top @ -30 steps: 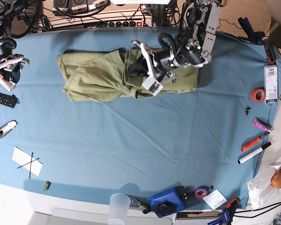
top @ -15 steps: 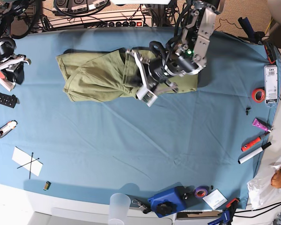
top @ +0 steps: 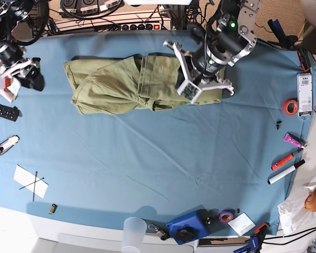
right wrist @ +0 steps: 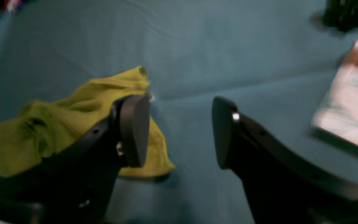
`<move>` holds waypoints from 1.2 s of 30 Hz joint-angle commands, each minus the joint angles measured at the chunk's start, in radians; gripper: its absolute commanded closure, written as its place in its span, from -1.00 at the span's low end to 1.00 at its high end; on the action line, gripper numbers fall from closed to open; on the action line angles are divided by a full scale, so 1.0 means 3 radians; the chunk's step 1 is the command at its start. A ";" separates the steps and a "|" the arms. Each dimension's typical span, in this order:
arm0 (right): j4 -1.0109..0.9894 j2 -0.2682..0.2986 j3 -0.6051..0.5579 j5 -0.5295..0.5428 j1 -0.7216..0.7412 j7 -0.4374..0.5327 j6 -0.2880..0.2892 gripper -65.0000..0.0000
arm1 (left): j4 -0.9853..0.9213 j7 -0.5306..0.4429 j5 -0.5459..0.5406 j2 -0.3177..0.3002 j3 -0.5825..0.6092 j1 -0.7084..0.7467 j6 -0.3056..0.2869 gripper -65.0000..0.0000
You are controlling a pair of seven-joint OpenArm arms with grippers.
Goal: Layout the t-shirt on the table in an organized manner, then fold the t-shirt properly
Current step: 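Press and tuck the folded end with the left gripper, then grasp the opposite shirt end with the right gripper and fold it over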
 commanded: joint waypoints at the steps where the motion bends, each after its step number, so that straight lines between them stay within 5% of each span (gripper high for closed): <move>1: -0.0106 0.0058 0.0018 0.0183 0.0072 -0.0028 0.0055 0.00 | 0.0064 -0.0075 -0.0009 -0.0003 -0.0003 0.0001 0.0000 1.00; 7: -0.0890 0.0104 -0.0094 0.0512 0.0369 -0.0132 0.0193 0.00 | 0.0064 -0.0088 -0.0011 0.0000 -0.0003 0.0008 0.0000 1.00; 19: -0.1305 0.0163 -0.1207 0.0698 0.0393 -0.0132 0.0287 0.00 | 0.0064 -0.0100 -0.0010 0.0000 -0.0003 0.0009 0.0000 1.00; 24: -0.1305 0.0100 -0.1462 0.0514 0.0393 -0.0106 0.0286 0.00 | 0.0064 -0.0118 -0.0011 0.0001 -0.0003 0.0008 0.0000 1.00; 28: -0.1305 -0.0023 -0.1591 0.0072 0.0395 0.0329 0.0285 0.00 | 0.0064 -0.0121 -0.0022 0.0001 -0.0003 0.0009 0.0000 1.00; 30: -0.1305 -0.0084 -0.1588 -0.0028 0.0406 0.0370 0.0286 0.15 | 0.0064 -0.0109 -0.0022 0.0000 -0.0003 0.0009 0.0000 1.00; 34: -0.1301 -0.0100 -0.1586 -0.0177 0.0481 0.0359 0.0268 0.97 | 0.0064 -0.0099 -0.0022 0.0000 -0.0003 0.0010 0.0000 1.00; 36: -0.1301 -0.0099 -0.1540 -0.0356 0.0565 0.0369 0.0184 1.00 | 0.0064 -0.0099 -0.0022 0.0000 -0.0001 0.0009 0.0000 1.00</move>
